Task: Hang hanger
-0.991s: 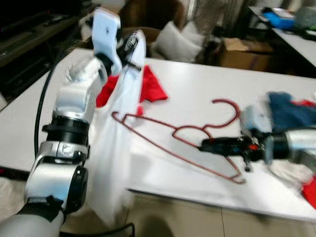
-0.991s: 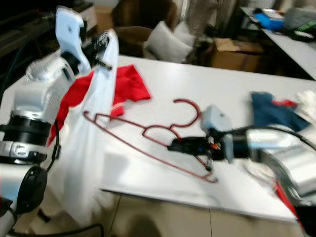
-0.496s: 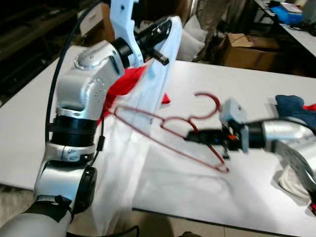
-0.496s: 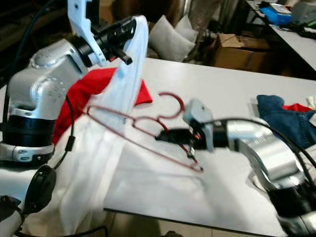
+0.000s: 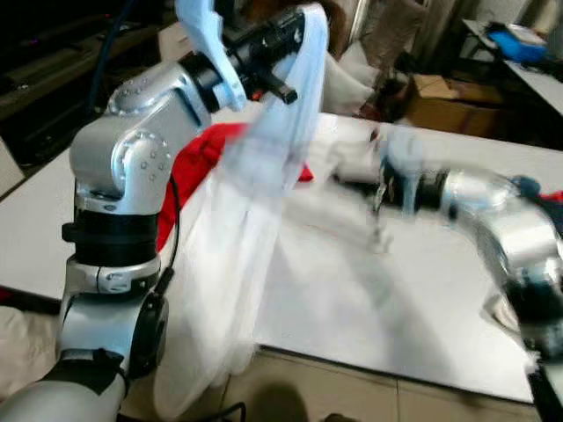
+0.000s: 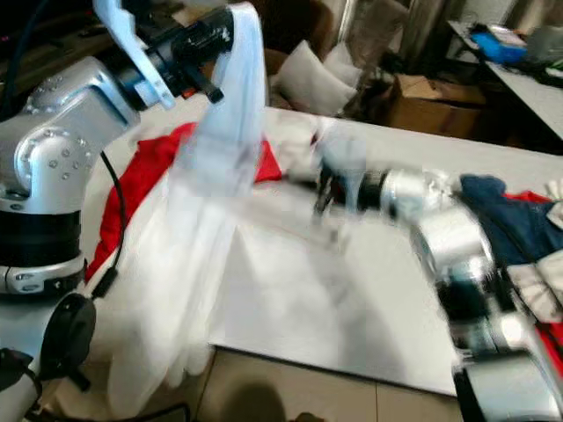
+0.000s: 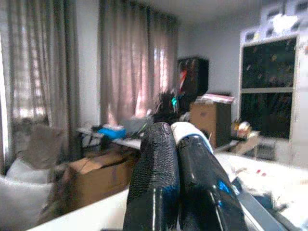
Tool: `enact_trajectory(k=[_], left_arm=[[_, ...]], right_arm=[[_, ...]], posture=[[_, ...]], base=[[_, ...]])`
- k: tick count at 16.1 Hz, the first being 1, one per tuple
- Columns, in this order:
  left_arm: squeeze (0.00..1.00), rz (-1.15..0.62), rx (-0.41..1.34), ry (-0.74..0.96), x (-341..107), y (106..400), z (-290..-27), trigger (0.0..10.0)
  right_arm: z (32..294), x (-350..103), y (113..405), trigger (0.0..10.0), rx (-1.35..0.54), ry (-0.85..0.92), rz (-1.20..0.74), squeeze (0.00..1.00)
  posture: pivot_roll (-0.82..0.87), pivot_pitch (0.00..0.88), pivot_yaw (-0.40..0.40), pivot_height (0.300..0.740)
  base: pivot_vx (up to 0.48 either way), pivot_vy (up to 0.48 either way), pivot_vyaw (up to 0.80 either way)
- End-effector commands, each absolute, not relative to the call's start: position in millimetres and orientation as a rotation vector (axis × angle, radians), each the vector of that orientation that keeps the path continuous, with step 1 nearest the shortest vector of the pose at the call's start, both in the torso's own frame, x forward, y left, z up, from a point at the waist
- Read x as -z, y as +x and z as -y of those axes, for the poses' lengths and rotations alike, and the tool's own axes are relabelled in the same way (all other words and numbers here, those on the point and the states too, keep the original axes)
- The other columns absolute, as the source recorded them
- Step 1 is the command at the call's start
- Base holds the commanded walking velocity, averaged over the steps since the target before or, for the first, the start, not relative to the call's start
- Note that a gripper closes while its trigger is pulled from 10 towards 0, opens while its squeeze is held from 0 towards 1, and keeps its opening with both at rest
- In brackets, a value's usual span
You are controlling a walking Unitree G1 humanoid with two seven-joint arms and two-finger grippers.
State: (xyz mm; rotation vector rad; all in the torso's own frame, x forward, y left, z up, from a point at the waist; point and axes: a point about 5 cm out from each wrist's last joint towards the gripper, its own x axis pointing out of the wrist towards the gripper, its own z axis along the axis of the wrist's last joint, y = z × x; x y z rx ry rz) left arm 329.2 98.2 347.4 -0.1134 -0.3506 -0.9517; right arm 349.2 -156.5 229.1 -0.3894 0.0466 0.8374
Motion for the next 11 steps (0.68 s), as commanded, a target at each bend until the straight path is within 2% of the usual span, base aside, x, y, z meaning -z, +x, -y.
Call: enact_trajectory(k=[1,2,5,6,8,9,11], left_arm=[[0.00,0.459,0.986,-0.164,-370.1,318.4,-100.9,10.0],[0.00,0.504,1.000,-0.212,-377.9,314.9,-104.3,10.0],[0.00,0.551,0.985,-0.267,-383.3,314.1,-107.9,10.0],[0.00,0.529,0.913,-0.252,-376.6,322.2,-112.2,10.0],[0.00,0.499,0.873,-0.234,-367.9,328.2,-113.1,10.0],[0.00,0.356,0.734,-0.139,-328.7,347.4,-107.2,10.0],[0.00,0.253,0.651,-0.082,-295.1,358.1,-98.3,10.0]], right_arm=[[185.0,-291.9,367.8,10.0,-0.499,-0.284,0.286,0.00],[195.4,-318.6,367.5,10.0,-0.414,-0.188,0.422,0.00],[195.9,-324.6,366.5,10.0,-0.439,-0.210,0.456,0.00],[188.3,-304.6,367.9,10.0,-0.523,-0.263,0.388,0.00],[184.0,-290.6,367.9,10.0,-0.568,-0.293,0.346,0.00],[175.9,-246.5,360.0,10.0,-0.717,-0.348,0.195,0.00],[175.9,-214.1,345.6,10.0,-0.828,-0.373,0.073,0.00]], posture=[[-0.10,0.000,-0.055,0.719],[-0.10,0.000,-0.055,0.719],[-0.10,0.000,-0.058,0.719],[-0.10,0.000,-0.058,0.719],[-0.10,0.000,-0.058,0.719],[-0.11,0.000,-0.057,0.719],[-0.11,0.000,-0.057,0.719]], base=[[0.000,0.000,0.00],[0.000,0.000,0.00],[0.000,0.000,0.00],[0.000,0.000,0.00],[0.000,0.000,0.00],[0.000,0.000,0.00],[0.000,0.000,0.00]])
